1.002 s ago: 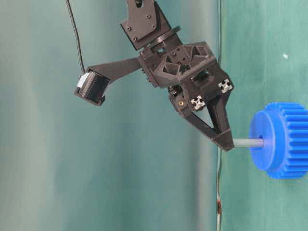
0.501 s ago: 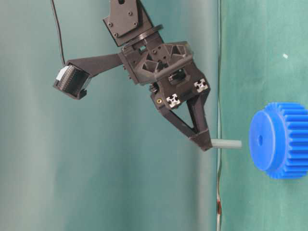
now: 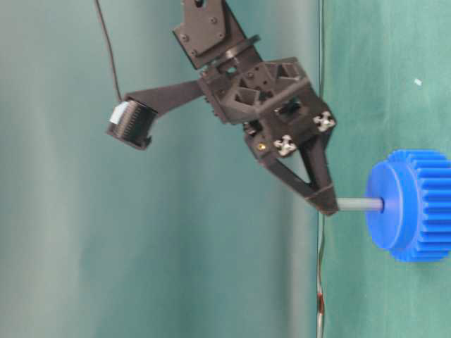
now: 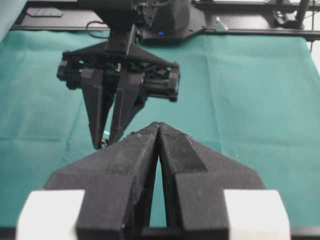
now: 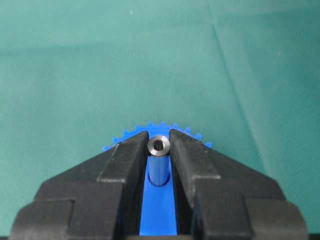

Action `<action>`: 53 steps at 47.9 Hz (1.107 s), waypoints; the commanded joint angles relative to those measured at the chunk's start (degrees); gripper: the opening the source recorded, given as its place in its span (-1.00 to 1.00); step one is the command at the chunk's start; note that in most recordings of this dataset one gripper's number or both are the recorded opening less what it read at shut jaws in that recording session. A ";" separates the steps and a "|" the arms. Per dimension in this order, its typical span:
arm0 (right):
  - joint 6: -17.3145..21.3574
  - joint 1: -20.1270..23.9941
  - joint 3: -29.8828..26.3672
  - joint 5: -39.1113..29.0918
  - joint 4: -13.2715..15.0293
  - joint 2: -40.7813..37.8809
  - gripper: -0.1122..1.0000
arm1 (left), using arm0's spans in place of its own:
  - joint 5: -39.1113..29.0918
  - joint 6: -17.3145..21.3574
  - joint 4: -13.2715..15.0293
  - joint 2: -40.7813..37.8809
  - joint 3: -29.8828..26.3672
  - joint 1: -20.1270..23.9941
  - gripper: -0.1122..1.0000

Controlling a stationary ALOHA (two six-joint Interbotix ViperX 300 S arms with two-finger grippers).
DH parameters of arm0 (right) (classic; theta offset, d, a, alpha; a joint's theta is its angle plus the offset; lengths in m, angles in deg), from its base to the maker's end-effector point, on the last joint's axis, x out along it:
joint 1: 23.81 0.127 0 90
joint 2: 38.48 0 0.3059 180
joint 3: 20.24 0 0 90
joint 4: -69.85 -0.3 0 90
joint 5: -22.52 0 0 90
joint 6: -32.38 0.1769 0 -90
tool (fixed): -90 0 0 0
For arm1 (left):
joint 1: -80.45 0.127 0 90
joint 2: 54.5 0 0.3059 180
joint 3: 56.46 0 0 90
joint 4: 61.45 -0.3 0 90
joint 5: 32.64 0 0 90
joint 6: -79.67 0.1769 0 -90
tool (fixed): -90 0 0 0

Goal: Insert the shaft into the center hole of the gear.

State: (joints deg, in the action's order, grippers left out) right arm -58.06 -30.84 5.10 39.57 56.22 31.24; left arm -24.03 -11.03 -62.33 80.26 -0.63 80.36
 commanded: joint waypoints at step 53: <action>0.18 0.18 -2.46 1.67 -0.62 -4.83 -0.50 | 0.26 0.09 -0.18 -0.26 -1.41 0.00 -0.79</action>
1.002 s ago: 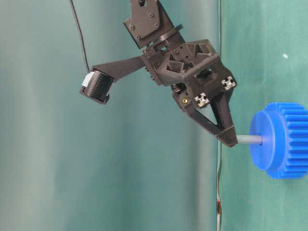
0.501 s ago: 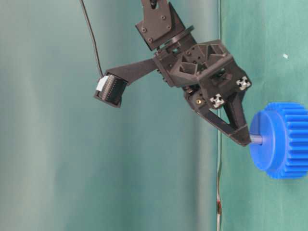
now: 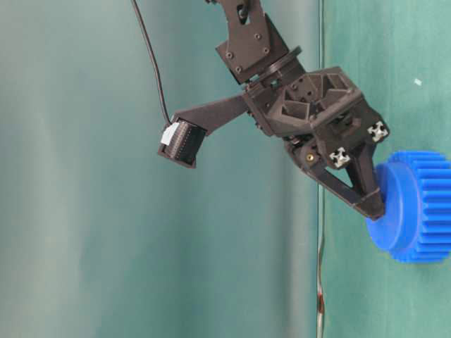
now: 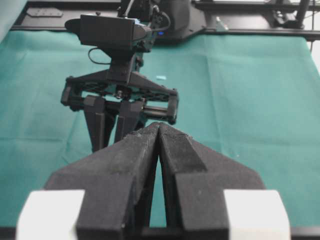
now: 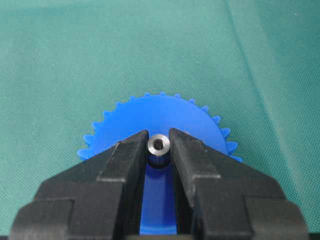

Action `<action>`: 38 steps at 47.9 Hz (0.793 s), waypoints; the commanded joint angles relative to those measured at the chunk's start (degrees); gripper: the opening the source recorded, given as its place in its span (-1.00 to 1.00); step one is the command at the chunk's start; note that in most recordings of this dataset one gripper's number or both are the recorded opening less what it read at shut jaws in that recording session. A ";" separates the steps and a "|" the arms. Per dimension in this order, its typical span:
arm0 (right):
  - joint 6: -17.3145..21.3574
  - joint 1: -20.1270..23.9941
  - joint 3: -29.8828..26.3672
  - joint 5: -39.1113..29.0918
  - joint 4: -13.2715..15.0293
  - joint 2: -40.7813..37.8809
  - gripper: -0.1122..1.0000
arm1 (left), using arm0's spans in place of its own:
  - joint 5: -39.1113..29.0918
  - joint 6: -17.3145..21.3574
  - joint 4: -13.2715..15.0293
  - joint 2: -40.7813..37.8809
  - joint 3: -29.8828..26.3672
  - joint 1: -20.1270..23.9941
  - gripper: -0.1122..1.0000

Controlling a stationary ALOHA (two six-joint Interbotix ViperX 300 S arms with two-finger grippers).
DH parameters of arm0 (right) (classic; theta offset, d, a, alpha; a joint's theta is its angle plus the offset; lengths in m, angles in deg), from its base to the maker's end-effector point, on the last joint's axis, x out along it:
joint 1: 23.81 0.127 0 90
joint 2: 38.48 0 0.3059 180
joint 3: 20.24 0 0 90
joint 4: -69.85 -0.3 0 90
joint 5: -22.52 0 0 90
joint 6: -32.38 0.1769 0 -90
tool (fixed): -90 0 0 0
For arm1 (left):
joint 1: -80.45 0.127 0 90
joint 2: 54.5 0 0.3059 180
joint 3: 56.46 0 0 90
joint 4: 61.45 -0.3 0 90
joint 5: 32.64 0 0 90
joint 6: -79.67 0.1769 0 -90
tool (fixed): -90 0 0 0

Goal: Insert the shaft into the center hole of the gear.

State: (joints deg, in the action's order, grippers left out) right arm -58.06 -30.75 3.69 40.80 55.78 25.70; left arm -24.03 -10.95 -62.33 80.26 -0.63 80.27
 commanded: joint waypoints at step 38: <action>-1.32 0.09 0.18 -2.81 0.79 11.51 0.68 | -0.18 -0.09 -0.09 -0.18 -1.41 0.09 -0.79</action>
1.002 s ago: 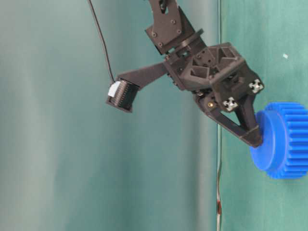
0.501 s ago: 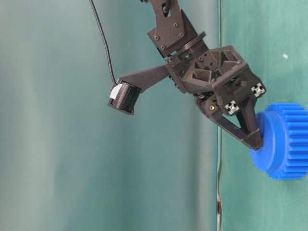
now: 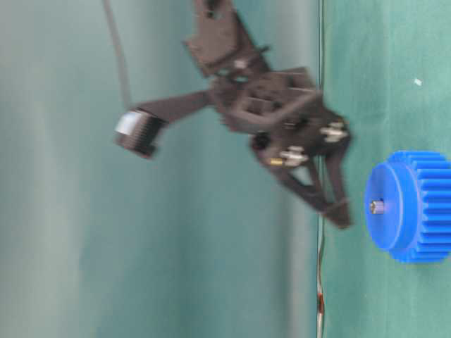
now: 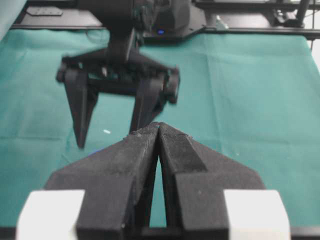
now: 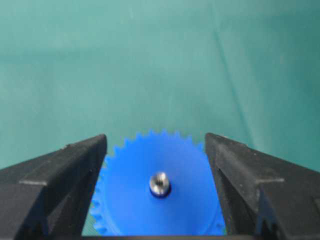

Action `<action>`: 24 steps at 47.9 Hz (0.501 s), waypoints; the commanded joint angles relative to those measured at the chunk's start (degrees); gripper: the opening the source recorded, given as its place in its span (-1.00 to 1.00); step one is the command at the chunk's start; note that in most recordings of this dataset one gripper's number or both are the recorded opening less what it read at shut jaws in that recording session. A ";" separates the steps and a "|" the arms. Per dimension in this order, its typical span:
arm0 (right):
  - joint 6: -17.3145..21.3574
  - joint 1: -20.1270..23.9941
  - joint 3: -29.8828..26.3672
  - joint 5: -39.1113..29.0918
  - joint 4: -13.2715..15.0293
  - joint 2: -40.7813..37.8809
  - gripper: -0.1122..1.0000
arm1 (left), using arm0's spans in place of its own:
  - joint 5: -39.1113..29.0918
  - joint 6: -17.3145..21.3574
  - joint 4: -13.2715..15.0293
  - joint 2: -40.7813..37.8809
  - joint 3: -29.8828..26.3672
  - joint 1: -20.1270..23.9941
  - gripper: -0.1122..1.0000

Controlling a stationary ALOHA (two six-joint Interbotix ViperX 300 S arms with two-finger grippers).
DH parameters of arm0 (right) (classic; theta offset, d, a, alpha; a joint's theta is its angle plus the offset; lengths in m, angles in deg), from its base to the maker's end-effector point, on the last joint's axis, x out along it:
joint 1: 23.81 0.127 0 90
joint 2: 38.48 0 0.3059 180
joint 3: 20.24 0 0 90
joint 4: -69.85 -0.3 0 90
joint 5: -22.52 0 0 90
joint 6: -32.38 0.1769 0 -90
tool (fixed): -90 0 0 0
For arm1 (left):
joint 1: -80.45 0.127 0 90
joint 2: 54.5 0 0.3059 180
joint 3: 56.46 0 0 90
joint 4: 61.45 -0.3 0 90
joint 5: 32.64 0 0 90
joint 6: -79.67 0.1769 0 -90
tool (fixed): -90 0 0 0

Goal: Insert the shaft into the center hole of the gear.

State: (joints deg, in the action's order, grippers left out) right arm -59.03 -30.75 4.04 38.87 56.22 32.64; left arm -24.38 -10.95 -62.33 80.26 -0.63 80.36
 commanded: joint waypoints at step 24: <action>-2.02 0.09 8.96 -2.29 0.44 22.24 0.65 | 0.18 -0.26 -0.18 -0.18 -1.41 0.00 -0.79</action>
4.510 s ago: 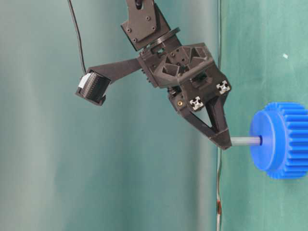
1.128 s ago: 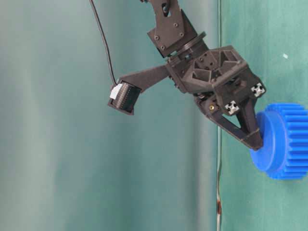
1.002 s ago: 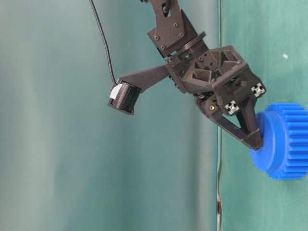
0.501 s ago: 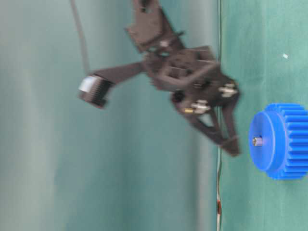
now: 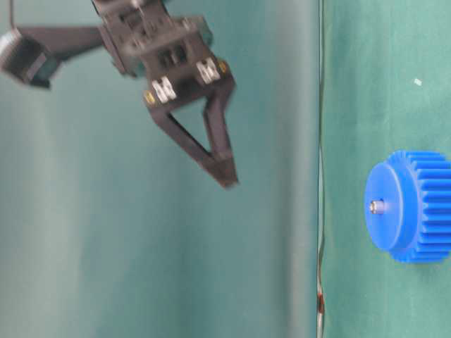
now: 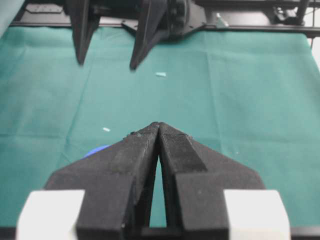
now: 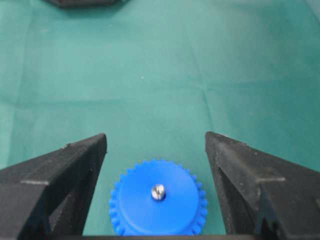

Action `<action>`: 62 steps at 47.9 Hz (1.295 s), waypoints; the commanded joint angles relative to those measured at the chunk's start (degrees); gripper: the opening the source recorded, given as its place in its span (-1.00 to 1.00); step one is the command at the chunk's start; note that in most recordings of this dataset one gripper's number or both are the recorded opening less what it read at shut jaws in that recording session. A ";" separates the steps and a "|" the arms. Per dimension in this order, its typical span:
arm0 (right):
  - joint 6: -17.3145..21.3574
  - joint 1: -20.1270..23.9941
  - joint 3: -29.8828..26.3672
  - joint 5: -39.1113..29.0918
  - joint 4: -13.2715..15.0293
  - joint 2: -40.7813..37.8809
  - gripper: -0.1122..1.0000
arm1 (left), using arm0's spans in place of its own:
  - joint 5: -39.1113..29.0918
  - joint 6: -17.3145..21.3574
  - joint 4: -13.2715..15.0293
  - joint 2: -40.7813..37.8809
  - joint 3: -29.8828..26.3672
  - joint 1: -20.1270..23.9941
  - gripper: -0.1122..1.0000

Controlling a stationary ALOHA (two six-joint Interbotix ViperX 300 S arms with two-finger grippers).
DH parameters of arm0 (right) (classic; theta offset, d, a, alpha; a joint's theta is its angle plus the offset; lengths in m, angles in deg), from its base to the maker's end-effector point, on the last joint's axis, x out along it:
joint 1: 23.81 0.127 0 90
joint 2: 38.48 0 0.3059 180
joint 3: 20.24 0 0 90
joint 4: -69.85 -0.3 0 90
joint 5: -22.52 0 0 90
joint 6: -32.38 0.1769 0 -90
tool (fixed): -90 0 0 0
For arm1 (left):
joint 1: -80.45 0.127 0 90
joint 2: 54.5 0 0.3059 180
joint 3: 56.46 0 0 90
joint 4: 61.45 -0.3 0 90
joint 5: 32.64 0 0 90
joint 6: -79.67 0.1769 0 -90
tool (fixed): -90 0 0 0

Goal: Insert the shaft into the center hole of the gear.

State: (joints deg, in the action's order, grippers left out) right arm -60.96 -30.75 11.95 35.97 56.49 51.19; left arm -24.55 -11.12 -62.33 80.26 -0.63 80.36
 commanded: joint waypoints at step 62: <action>-0.09 0.09 17.84 0.97 0.09 26.54 0.65 | 0.26 -0.09 -0.18 -0.26 -1.41 0.00 -0.79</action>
State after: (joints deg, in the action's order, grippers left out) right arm -60.96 -30.75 30.50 36.67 56.57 77.55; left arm -24.55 -11.21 -62.33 80.26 -0.63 80.36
